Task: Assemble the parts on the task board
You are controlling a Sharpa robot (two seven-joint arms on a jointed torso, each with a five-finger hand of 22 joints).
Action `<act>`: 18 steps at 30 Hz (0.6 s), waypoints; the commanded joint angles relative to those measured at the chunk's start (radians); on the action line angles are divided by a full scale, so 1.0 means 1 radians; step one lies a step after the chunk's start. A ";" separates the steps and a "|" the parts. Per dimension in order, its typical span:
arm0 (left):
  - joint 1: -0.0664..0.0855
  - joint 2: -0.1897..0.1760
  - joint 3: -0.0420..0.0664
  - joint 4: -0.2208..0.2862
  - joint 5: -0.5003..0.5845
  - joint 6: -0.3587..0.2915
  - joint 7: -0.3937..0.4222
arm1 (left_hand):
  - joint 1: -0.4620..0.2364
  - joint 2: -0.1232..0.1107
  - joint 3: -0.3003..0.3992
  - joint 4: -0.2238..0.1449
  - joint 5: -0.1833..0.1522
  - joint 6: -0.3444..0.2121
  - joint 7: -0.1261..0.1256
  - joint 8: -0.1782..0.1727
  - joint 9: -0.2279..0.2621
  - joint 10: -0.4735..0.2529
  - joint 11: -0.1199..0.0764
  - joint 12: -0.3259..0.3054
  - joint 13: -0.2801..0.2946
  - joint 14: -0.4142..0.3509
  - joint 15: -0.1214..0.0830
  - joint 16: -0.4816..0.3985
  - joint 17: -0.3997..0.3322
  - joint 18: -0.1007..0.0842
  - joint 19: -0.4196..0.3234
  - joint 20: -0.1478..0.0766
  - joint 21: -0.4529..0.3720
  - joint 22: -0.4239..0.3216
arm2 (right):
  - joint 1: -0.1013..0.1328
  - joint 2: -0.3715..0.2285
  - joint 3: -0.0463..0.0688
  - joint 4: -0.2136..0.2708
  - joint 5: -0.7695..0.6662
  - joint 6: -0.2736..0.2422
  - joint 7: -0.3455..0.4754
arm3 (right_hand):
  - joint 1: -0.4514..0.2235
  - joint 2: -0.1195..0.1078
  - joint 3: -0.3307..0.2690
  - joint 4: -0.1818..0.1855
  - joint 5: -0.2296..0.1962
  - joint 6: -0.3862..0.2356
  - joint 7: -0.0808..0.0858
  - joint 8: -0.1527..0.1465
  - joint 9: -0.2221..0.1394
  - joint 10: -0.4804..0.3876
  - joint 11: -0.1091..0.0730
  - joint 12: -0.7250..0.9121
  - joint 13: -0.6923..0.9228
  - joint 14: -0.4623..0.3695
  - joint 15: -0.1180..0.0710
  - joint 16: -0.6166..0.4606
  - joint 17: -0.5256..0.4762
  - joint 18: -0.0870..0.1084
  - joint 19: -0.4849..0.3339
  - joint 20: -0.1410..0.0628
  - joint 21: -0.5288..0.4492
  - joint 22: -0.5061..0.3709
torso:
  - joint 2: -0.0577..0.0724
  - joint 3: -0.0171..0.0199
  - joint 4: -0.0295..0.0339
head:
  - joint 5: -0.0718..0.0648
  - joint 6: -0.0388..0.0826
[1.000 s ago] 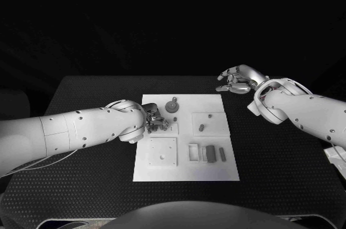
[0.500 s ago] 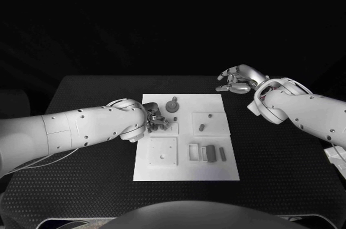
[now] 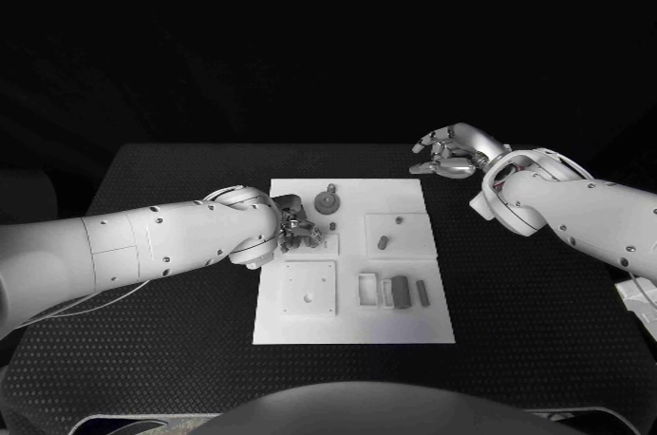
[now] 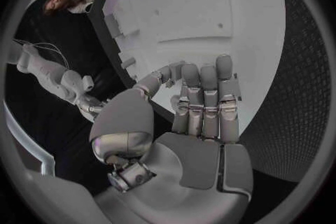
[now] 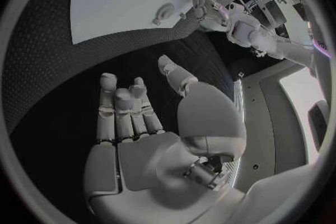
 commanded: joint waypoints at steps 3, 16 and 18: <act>-0.010 0.005 -0.008 -0.005 -0.019 0.029 -0.021 | 0.042 0.049 0.084 -0.086 0.005 0.009 0.000 0.005 -0.002 0.013 -0.019 0.004 0.002 0.007 -0.001 0.005 0.001 0.017 0.002 -0.006 0.002 0.024 | 0.000 0.001 0.000 0.000 0.001 0.014 0.005 | -0.011 -0.001 -0.001 0.009 0.000 -0.001 0.006 0.004 -0.002 -0.009 0.001 0.005 -0.002 0.001 -0.008 0.004 -0.002 0.018 -0.010 0.001 -0.007 0.014 | 0.000 0.0005 0.0002 | 0.000 -0.001; -0.008 0.003 0.010 -0.015 0.078 0.015 -0.016 | 0.047 0.053 0.088 -0.089 0.008 0.012 -0.003 0.010 0.004 0.016 -0.022 0.008 0.003 0.010 -0.002 0.010 0.002 0.018 0.001 -0.008 0.007 0.025 | -0.001 0.001 0.000 -0.001 0.001 0.015 0.005 | -0.012 -0.002 0.000 0.011 0.000 -0.001 0.007 0.004 -0.002 -0.010 0.001 0.005 -0.003 0.000 -0.008 0.004 -0.002 0.018 -0.010 0.001 -0.008 0.013 | 0.000 0.0005 -0.0005 | 0.000 -0.001; -0.008 0.002 0.013 -0.015 0.079 0.019 -0.016 | 0.048 0.052 0.088 -0.089 0.009 0.012 -0.003 0.010 0.005 0.017 -0.022 0.009 0.003 0.010 -0.002 0.010 0.002 0.018 0.001 -0.008 0.008 0.025 | -0.001 0.001 0.000 -0.001 0.001 0.014 0.005 | -0.012 -0.002 0.000 0.011 0.000 -0.002 0.007 0.004 -0.002 -0.010 0.001 0.005 -0.003 0.000 -0.008 0.004 -0.002 0.018 -0.010 0.001 -0.008 0.014 | 0.000 0.0007 -0.0006 | 0.000 -0.001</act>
